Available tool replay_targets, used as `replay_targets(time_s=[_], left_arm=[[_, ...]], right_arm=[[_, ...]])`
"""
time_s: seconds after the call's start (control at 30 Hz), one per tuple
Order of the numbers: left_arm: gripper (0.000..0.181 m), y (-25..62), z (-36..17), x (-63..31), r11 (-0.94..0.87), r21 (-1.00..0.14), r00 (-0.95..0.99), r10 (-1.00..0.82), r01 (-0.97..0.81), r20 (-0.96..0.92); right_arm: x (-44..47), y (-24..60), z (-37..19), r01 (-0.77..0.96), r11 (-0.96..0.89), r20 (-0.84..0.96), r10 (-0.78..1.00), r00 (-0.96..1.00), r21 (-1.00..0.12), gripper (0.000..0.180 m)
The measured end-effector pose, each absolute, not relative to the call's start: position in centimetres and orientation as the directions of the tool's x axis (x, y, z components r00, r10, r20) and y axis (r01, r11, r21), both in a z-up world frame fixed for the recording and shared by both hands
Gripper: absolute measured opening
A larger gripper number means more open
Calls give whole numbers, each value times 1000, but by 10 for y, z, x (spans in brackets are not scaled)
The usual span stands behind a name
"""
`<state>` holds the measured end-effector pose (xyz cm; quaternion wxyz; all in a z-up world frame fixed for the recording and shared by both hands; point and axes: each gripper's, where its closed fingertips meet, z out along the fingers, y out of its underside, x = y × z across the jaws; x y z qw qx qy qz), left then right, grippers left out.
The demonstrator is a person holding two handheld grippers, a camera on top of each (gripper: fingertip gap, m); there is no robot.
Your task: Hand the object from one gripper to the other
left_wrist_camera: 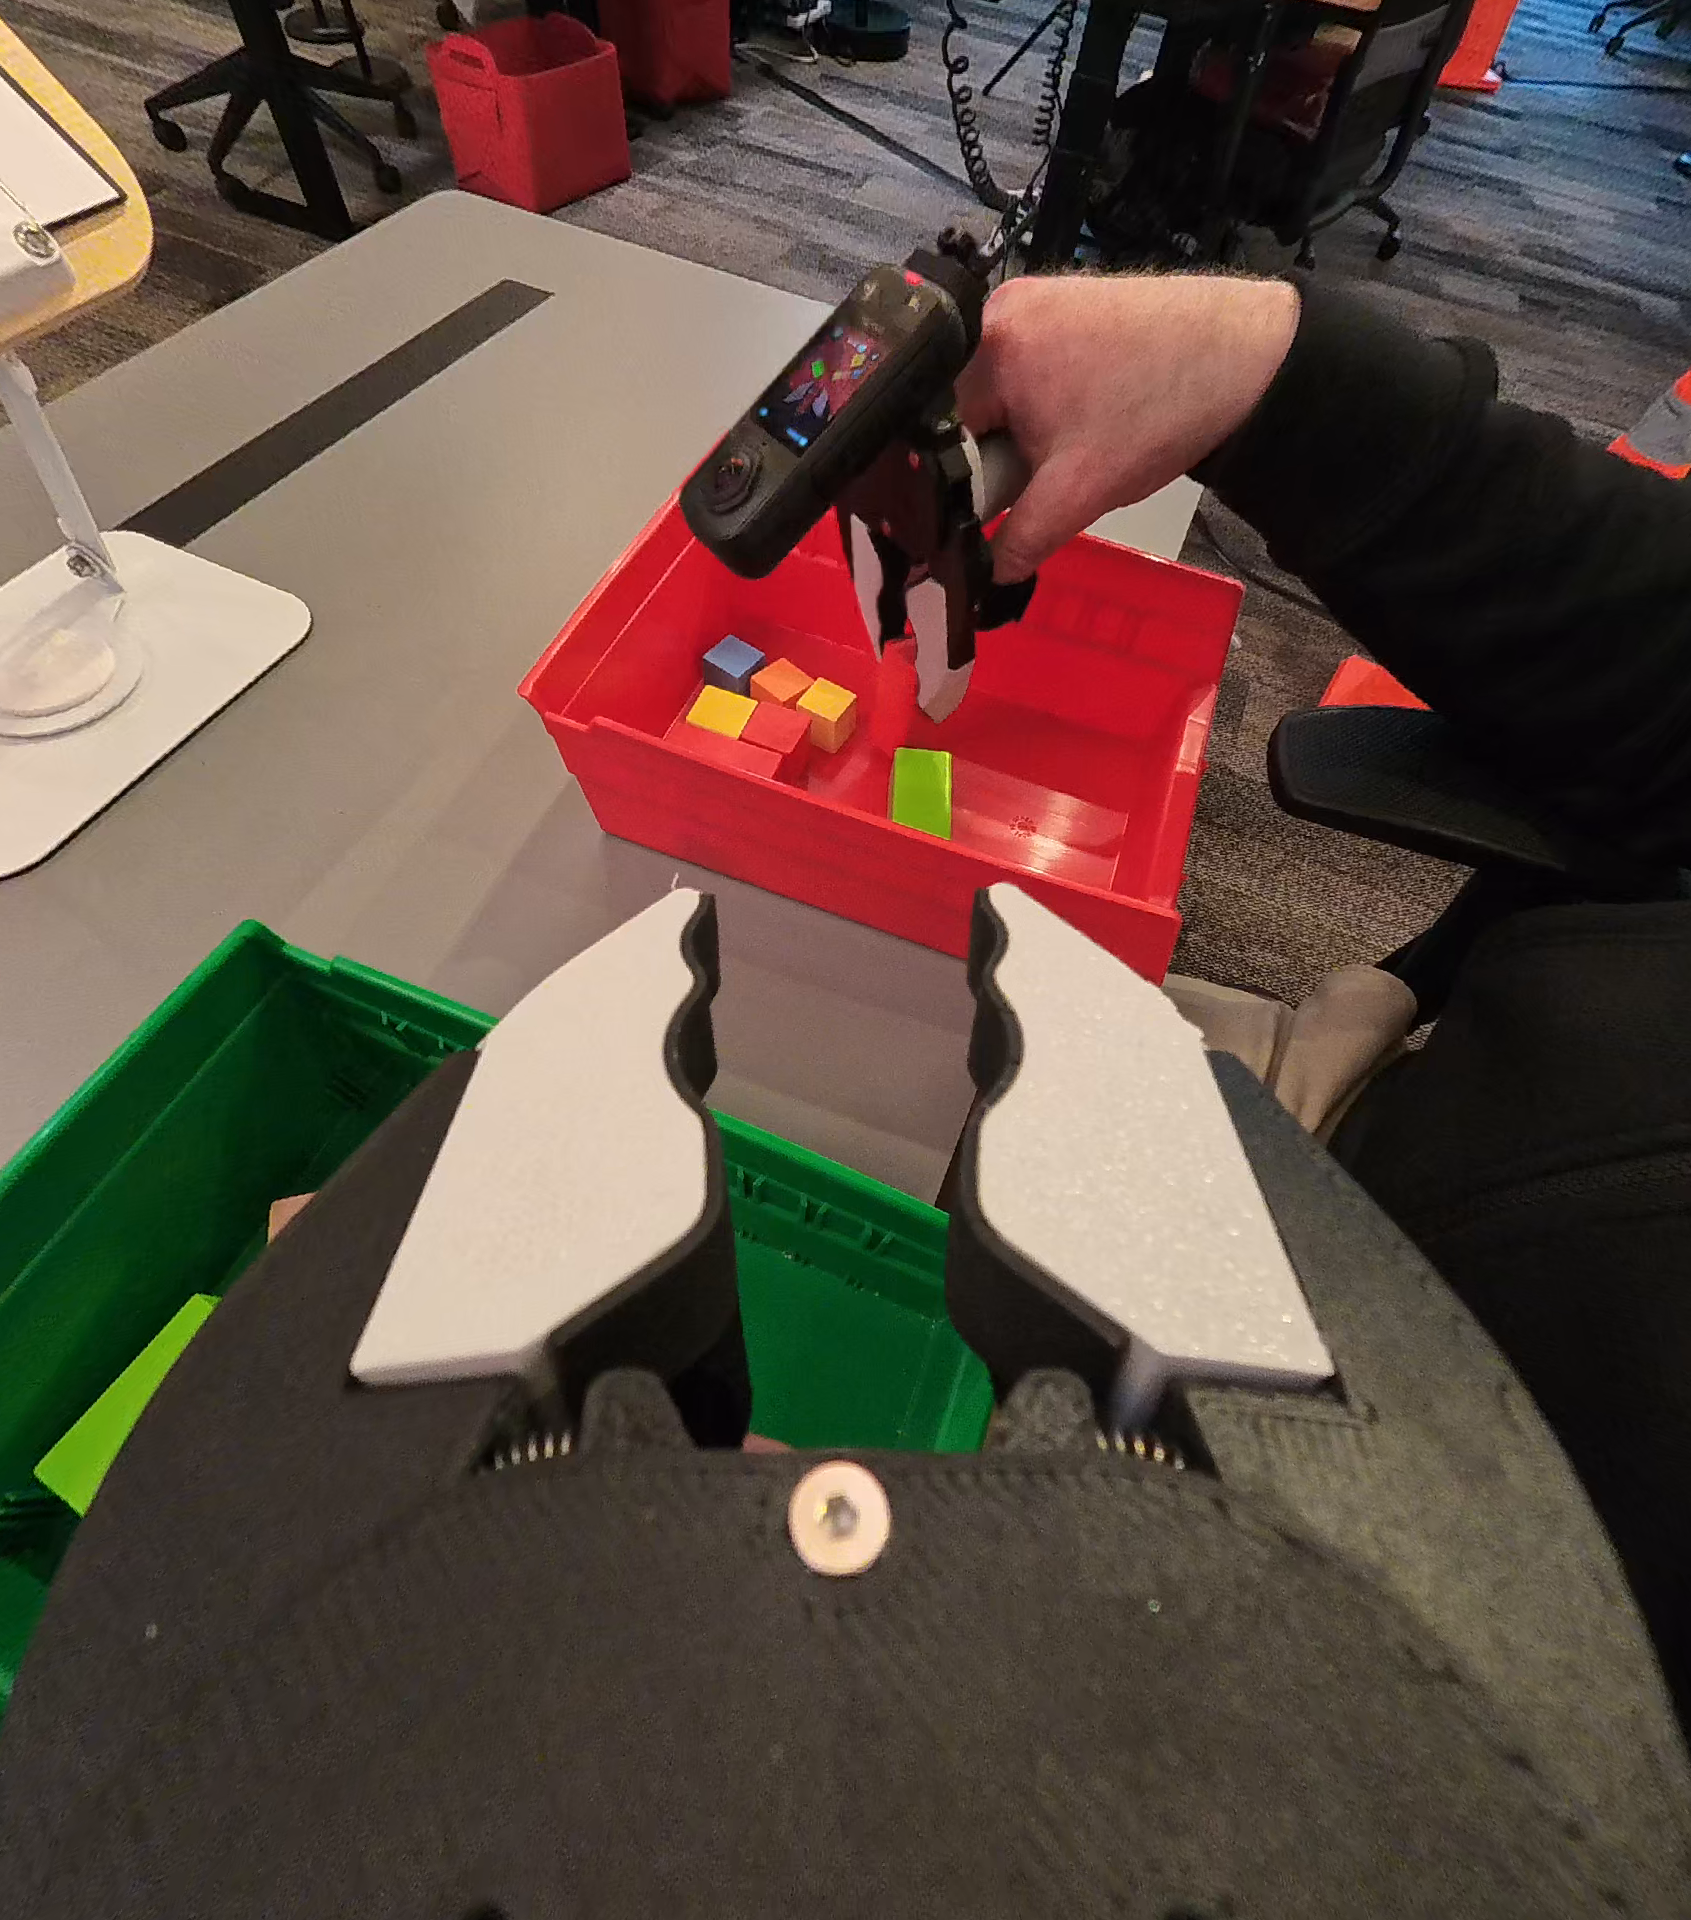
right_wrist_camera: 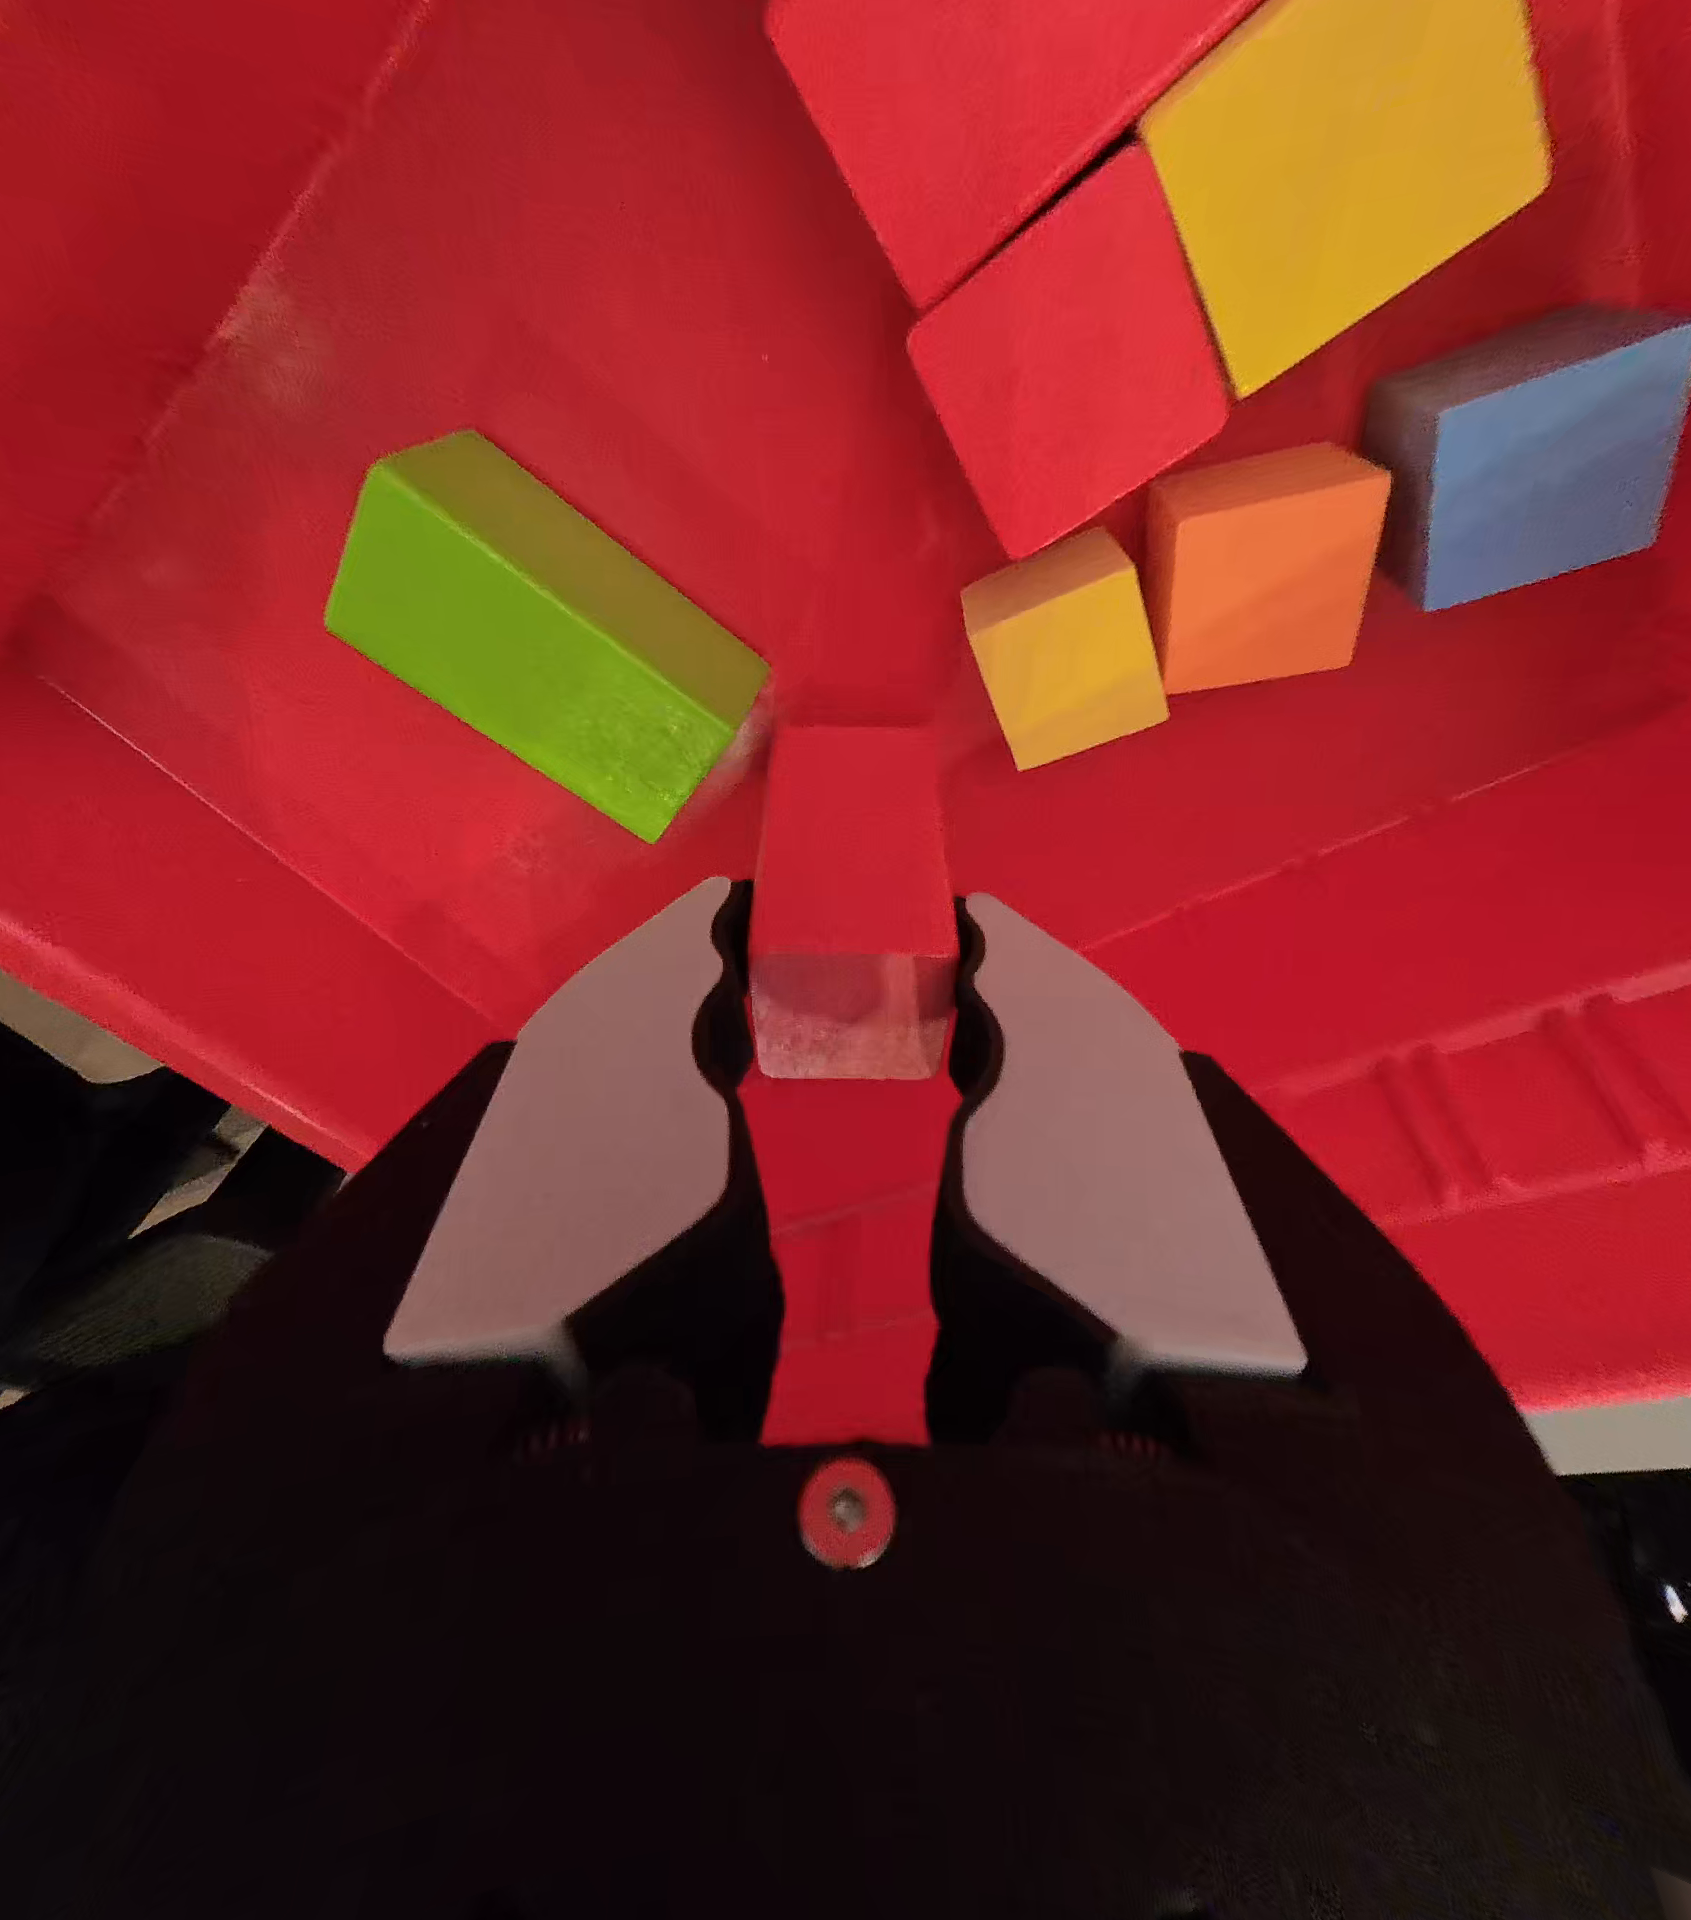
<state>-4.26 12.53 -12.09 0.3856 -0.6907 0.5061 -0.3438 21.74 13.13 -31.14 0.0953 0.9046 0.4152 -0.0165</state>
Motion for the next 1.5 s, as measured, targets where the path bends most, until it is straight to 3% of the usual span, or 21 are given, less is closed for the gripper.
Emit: replay_targets(time_s=[0.03, 0.37, 1.0, 1.23, 1.5], left_arm=[[46, 125, -121, -43, -190, -880, 252, -964, -435, 84], [46, 124, -123, -41, -191, -876, 248, -965, -442, 85], [47, 124, -128, -43, -181, -860, 248, -966, -477, 66], [49, 133, -143, -54, -186, -816, 283, -959, -548, 29], [51, 160, -191, -86, -233, -682, 366, -929, -694, -54]], right_arm=[[219, 130, -313, 754, -635, -112, 748, 655, 169, 35], [227, 119, -313, 736, -643, -143, 725, 674, 213, 35], [240, 71, -338, 684, -523, -213, 693, 689, 508, 36], [236, 74, -338, 676, -545, -214, 678, 703, 496, 36], [231, 75, -332, 685, -564, -232, 669, 706, 461, 39]])
